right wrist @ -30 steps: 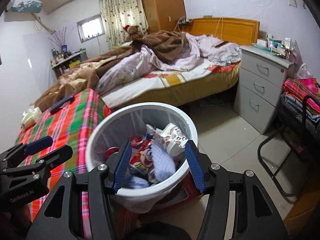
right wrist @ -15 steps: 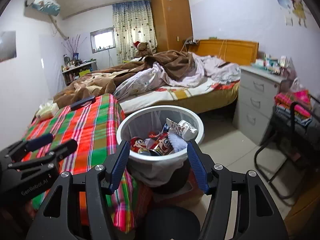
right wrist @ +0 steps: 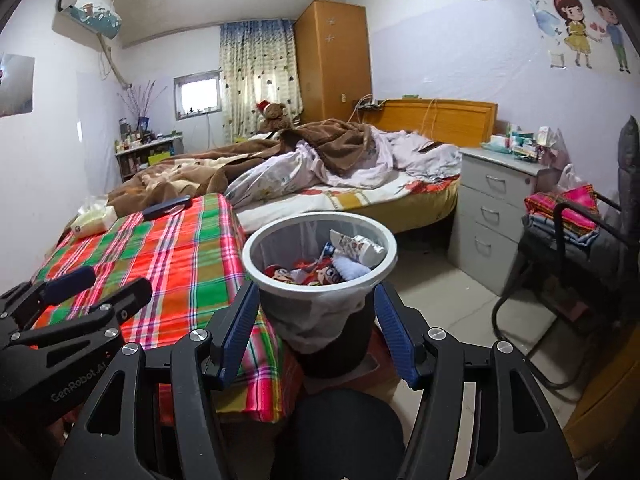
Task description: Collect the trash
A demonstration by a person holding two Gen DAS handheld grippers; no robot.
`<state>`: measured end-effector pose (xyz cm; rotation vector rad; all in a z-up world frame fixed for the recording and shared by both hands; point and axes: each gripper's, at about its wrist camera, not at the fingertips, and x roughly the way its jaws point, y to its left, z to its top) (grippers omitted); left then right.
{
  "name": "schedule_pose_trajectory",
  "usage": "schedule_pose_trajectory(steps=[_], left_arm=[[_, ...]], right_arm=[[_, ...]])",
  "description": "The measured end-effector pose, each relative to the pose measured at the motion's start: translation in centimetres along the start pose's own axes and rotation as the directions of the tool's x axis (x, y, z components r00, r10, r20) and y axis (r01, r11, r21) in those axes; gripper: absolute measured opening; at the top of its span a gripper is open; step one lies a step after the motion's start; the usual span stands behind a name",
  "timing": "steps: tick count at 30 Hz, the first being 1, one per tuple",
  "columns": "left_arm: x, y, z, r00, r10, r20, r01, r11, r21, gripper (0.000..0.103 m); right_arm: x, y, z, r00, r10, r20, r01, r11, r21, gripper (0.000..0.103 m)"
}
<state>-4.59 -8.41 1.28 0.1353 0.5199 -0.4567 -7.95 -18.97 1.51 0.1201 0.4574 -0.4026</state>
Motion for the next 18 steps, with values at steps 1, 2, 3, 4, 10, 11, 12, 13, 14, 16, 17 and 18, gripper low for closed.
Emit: schedule_pose_trajectory(steps=[1,2,3,4,10,11,12,13,14,16,17,18], left_arm=[[-0.1,0.1,-0.1,1.0,0.005,0.003,-0.005,1.0,-0.001,0.069],[-0.2,0.1,-0.2,1.0,0.007,0.006,-0.007,1.0,0.002,0.069],[-0.3,0.1,-0.2,1.0,0.008,0.008,-0.008,1.0,0.0,0.069],[-0.4,0.2,-0.2,1.0,0.008,0.011,-0.008,1.0,-0.003,0.069],[-0.8,0.1,-0.3,1.0,-0.003,0.024,0.003,1.0,-0.002,0.069],[-0.8,0.1,-0.3,1.0,-0.005,0.024,0.005,1.0,0.001,0.069],[-0.9,0.1,-0.3,1.0,-0.004,0.025,0.004,1.0,0.001,0.069],[-0.9,0.0,-0.3,1.0,-0.004,0.026,0.004,1.0,0.001,0.069],[-0.9,0.0,-0.3,1.0,-0.003,0.026,0.003,1.0,0.001,0.069],[-1.0,-0.1,-0.3,1.0,-0.003,0.028,0.003,1.0,0.0,0.069],[-1.0,-0.2,-0.3,1.0,-0.002,0.029,0.002,1.0,0.001,0.069],[-1.1,-0.2,-0.3,1.0,-0.005,0.029,0.005,1.0,0.0,0.069]], right_arm=[[-0.2,0.1,0.0,1.0,-0.007,0.013,0.007,1.0,-0.003,0.061],[-0.3,0.1,-0.1,1.0,-0.001,0.017,0.001,1.0,0.0,0.061],[-0.3,0.1,-0.1,1.0,0.002,0.017,-0.002,1.0,0.006,0.061],[-0.2,0.0,0.0,1.0,-0.001,0.022,0.001,1.0,0.009,0.061],[-0.6,0.1,-0.4,1.0,-0.001,0.025,0.001,1.0,0.017,0.061],[-0.7,0.2,-0.6,1.0,-0.001,0.025,0.001,1.0,0.016,0.061],[-0.7,0.2,-0.6,1.0,0.001,0.027,-0.001,1.0,0.018,0.061],[-0.8,0.2,-0.6,1.0,0.001,0.028,-0.002,1.0,0.018,0.061],[-0.8,0.3,-0.6,1.0,0.0,0.029,0.0,1.0,0.017,0.061],[-0.9,0.2,-0.7,0.999,0.002,0.032,-0.003,1.0,0.022,0.061],[-1.0,0.2,-0.7,0.999,0.0,0.033,0.0,1.0,0.023,0.061],[-1.1,0.2,-0.7,0.999,-0.003,0.034,0.002,1.0,0.024,0.061]])
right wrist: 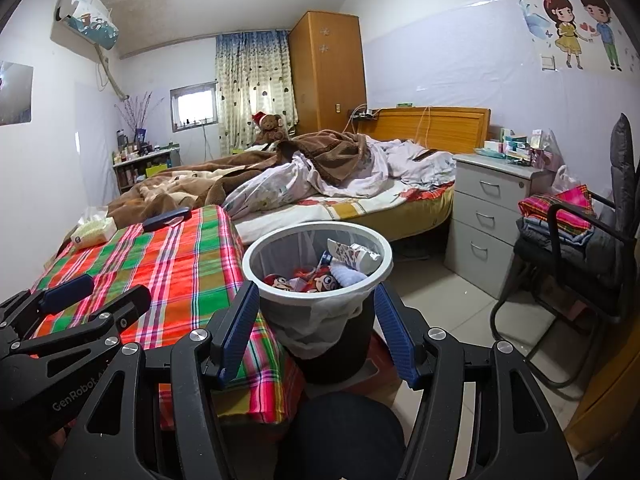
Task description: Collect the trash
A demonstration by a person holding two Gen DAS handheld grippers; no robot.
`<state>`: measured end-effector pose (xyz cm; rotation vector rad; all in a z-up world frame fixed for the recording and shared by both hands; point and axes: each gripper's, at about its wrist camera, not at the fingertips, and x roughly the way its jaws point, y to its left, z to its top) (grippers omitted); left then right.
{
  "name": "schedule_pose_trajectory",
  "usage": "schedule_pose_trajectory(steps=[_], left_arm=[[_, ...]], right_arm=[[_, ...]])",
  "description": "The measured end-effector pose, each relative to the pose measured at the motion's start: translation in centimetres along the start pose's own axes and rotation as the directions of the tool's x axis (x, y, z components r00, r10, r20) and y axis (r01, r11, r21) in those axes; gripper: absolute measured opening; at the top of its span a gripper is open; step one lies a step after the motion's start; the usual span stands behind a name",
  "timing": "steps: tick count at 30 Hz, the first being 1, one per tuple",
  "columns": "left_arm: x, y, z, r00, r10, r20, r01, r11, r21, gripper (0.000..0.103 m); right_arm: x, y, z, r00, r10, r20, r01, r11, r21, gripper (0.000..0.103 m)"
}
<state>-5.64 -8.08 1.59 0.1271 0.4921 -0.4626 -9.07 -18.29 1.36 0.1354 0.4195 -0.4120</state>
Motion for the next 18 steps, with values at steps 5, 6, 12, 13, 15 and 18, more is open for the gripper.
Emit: schedule_pose_trajectory(steps=[5,6,12,13,15,18], left_arm=[[-0.04,0.06,-0.05,1.0,-0.001,-0.001,0.001,1.0,-0.001,0.069],[-0.05,0.14,-0.06,1.0,-0.002,-0.002,0.002,1.0,-0.003,0.069],[0.01,0.31,0.01,1.0,0.0,-0.002,0.0,1.0,-0.003,0.069],[-0.01,0.34,0.02,1.0,-0.001,-0.001,0.001,1.0,-0.004,0.069],[0.01,0.29,0.02,1.0,0.0,-0.001,0.0,1.0,-0.002,0.069],[0.08,0.3,0.05,1.0,-0.001,-0.002,0.001,1.0,0.0,0.069]], right_arm=[[-0.1,-0.11,0.06,1.0,-0.003,0.002,0.003,1.0,0.004,0.061],[-0.1,-0.14,0.06,1.0,-0.002,0.002,0.002,1.0,0.004,0.061],[-0.15,-0.13,0.11,1.0,-0.006,0.004,0.006,1.0,0.004,0.061],[-0.1,-0.13,0.08,1.0,-0.003,0.003,0.003,1.0,0.004,0.061],[-0.1,-0.13,0.05,1.0,-0.006,0.004,0.006,1.0,0.003,0.061],[-0.13,-0.09,0.06,1.0,-0.007,0.004,0.007,1.0,0.004,0.061]])
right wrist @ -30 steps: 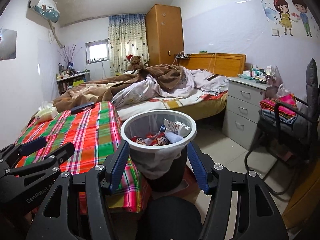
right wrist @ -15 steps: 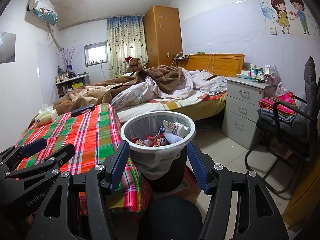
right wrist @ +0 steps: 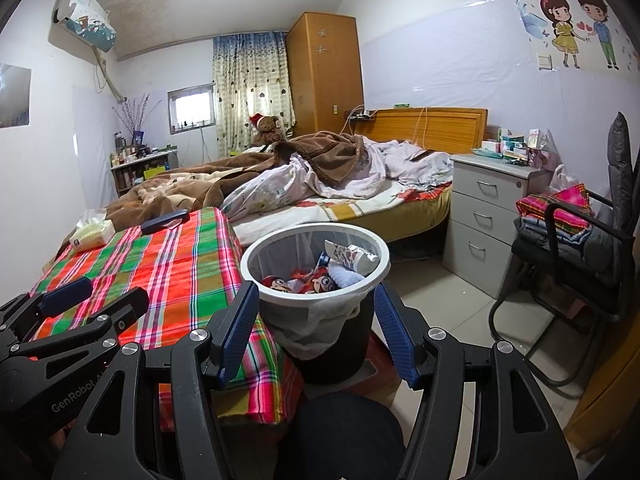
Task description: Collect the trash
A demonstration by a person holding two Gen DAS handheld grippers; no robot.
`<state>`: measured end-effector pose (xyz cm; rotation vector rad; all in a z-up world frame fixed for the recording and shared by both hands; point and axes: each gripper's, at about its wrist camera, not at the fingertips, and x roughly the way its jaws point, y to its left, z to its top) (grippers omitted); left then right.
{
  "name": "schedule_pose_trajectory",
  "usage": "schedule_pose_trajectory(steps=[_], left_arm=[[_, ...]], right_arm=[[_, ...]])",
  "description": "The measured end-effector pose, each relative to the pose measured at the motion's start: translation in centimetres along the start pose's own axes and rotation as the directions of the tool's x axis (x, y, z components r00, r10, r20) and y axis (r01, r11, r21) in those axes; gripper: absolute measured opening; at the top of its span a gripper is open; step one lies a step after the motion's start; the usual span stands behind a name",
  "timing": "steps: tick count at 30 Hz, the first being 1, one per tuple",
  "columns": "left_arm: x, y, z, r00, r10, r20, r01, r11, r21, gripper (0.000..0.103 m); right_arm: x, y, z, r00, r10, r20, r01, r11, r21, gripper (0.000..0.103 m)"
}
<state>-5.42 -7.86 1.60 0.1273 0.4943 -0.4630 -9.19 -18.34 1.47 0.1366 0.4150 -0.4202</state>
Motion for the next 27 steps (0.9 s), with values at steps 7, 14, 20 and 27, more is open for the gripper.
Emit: schedule_pose_trajectory(steps=[7,14,20,27], left_arm=[[0.04,-0.04,0.01,1.0,-0.001,0.001,0.001,1.0,0.001,0.069],[-0.08,-0.3,0.0,1.0,-0.004,0.002,0.004,1.0,0.008,0.069],[-0.11,-0.5,0.04,1.0,-0.003,0.004,0.003,1.0,0.008,0.069],[-0.15,-0.62,0.08,1.0,-0.004,0.004,0.004,1.0,0.008,0.069]], right_arm=[[-0.12,0.03,0.06,1.0,0.0,0.0,0.0,1.0,0.001,0.061],[-0.12,0.04,0.1,1.0,0.0,0.003,0.0,1.0,0.003,0.061],[-0.19,0.1,0.18,1.0,0.003,0.005,-0.003,1.0,0.003,0.061],[-0.18,0.09,0.16,1.0,0.002,0.004,-0.002,1.0,0.003,0.061]])
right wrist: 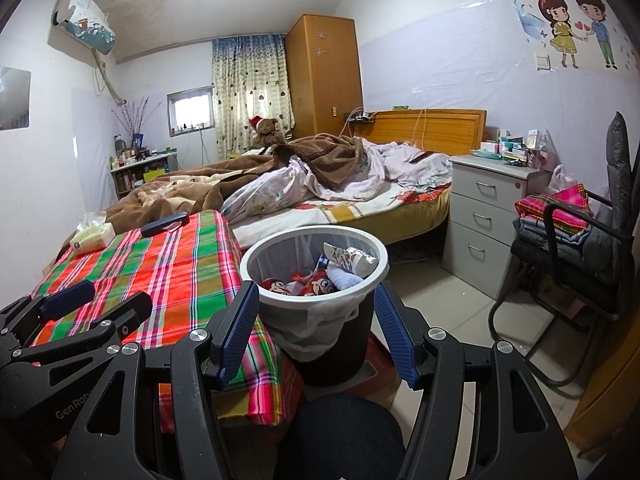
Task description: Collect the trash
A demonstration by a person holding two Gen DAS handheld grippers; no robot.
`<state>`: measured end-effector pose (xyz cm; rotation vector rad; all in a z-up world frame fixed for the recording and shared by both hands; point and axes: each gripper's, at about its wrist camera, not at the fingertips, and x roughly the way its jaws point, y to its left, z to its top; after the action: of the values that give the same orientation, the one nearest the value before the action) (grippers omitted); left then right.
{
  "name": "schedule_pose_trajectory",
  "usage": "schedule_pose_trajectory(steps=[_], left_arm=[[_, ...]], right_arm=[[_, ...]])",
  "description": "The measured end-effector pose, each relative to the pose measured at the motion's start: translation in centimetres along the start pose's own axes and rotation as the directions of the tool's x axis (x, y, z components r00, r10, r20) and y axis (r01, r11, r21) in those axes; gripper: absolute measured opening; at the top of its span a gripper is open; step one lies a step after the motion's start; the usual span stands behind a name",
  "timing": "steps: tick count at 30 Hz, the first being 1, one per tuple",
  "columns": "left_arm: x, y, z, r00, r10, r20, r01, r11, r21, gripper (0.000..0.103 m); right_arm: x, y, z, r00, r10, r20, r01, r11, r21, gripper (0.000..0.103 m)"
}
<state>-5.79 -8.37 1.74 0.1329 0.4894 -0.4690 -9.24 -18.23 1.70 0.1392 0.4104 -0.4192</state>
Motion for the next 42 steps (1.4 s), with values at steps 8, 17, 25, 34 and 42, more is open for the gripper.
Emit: schedule_pose_trajectory(steps=[8,17,25,34,42], left_arm=[[0.02,-0.12,-0.04,1.0,-0.002,-0.001,0.002,1.0,0.001,0.069],[0.03,-0.09,-0.13,1.0,-0.002,-0.001,0.002,1.0,0.001,0.069],[0.0,-0.07,-0.14,1.0,-0.002,0.0,0.002,1.0,0.0,0.069],[0.01,-0.06,-0.12,1.0,-0.003,-0.001,0.003,1.0,0.0,0.069],[-0.01,-0.3,-0.48,1.0,-0.009,0.0,0.009,1.0,0.003,0.069]], right_arm=[[-0.04,0.03,0.01,1.0,0.0,0.001,0.0,1.0,-0.001,0.061],[0.0,0.1,0.02,1.0,0.0,-0.001,0.0,1.0,-0.001,0.061],[-0.06,0.15,0.05,1.0,-0.001,0.001,0.001,1.0,0.001,0.062],[-0.04,0.23,0.03,1.0,-0.001,0.0,0.001,1.0,0.0,0.061],[-0.03,0.2,0.0,1.0,0.001,0.0,-0.001,1.0,0.0,0.061]])
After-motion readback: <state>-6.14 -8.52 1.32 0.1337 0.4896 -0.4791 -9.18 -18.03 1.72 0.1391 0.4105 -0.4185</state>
